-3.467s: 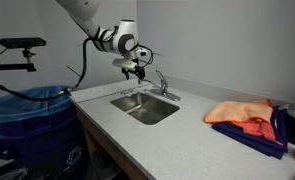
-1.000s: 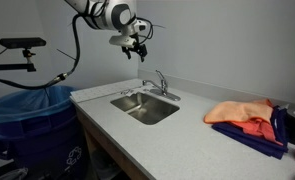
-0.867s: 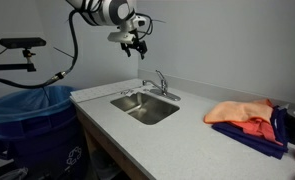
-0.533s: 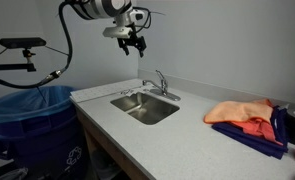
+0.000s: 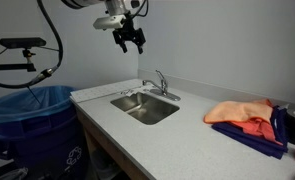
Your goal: Move the tap to the right
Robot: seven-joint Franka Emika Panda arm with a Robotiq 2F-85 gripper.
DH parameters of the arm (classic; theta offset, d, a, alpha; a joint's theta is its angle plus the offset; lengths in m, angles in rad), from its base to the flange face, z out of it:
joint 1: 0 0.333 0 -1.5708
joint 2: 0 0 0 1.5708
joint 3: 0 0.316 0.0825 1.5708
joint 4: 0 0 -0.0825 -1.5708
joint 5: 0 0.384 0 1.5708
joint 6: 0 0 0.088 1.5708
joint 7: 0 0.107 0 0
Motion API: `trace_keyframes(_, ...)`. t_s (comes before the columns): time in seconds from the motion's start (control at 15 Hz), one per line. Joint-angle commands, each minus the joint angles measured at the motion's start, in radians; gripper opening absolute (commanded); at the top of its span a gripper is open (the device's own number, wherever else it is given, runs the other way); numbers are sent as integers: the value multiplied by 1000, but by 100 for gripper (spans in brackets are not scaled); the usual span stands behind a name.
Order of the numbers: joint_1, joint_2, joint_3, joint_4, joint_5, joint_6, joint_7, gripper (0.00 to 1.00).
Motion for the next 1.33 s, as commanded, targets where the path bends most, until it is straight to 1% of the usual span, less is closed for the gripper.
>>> trace_keyframes(0.0,-22,-88,6,-71,-21,-27,35,100)
trace_keyframes(0.07,-24,-98,7,-78,-18,-32,35,100)
trace_keyframes(0.13,-15,-45,5,-39,1,-11,6,100)
trace_keyframes(0.33,-18,-66,4,-57,1,-13,9,100)
trace_keyframes(1.27,-18,-67,4,-58,1,-13,10,100)
